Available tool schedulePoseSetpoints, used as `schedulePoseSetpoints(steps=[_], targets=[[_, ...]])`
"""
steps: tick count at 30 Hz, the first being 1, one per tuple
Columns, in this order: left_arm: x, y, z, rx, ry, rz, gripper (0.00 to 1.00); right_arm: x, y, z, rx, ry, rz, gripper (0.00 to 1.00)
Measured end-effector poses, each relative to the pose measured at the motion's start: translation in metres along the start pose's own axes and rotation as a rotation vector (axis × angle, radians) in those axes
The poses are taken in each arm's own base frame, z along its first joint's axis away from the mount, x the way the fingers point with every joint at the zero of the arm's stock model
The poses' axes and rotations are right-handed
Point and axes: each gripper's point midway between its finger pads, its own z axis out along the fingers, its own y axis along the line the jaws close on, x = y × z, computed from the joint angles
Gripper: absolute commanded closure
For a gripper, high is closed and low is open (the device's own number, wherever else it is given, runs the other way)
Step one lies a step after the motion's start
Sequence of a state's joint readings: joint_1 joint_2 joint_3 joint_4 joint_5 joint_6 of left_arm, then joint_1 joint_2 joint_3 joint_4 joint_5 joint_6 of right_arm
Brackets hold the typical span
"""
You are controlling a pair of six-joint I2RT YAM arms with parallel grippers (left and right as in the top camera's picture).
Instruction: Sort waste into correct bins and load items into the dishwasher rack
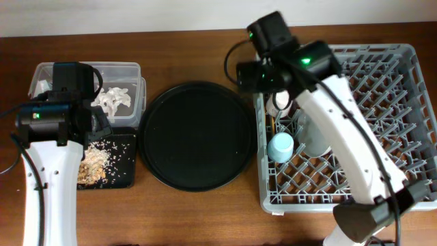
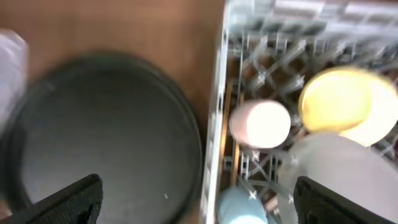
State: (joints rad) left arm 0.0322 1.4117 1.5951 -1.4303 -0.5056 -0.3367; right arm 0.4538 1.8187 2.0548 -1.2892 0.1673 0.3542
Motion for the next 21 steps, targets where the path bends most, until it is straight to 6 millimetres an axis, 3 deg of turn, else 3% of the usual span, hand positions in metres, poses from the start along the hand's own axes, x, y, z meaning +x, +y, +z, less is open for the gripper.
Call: schedulePoseSetpoints(steps=[1,10,12,14,15,17,19,21], targets=[[0.000,0.000,0.000,0.000,0.000,0.000,0.01,-0.007,0.001,-0.008,-0.012,-0.032,0.006,0.02],[0.000,0.000,0.000,0.000,0.000,-0.001,0.01,-0.008,-0.002,-0.006,-0.007,-0.030,0.012,0.02],[0.000,0.000,0.000,0.000,-0.001,-0.001,0.01,-0.010,-0.005,-0.017,-0.013,-0.051,0.018,0.02],[0.000,0.000,0.000,0.000,-0.001,-0.001,0.01,-0.019,-0.012,-0.064,-0.044,-0.170,0.041,0.02],[0.000,0.000,0.000,0.000,-0.001,-0.001,0.01,-0.024,-0.027,-0.113,-0.062,-0.293,0.074,0.02],[0.000,0.000,0.000,0.000,0.000,0.000,0.01,-0.018,-0.062,-0.191,-0.071,-0.476,0.143,0.02],[0.000,0.000,0.000,0.000,-0.001,0.000,0.01,0.006,-0.103,-0.260,-0.053,-0.646,0.227,0.02],[0.000,0.000,0.000,-0.001,0.002,0.001,0.01,0.062,-0.139,-0.312,-0.016,-0.792,0.303,0.02]])
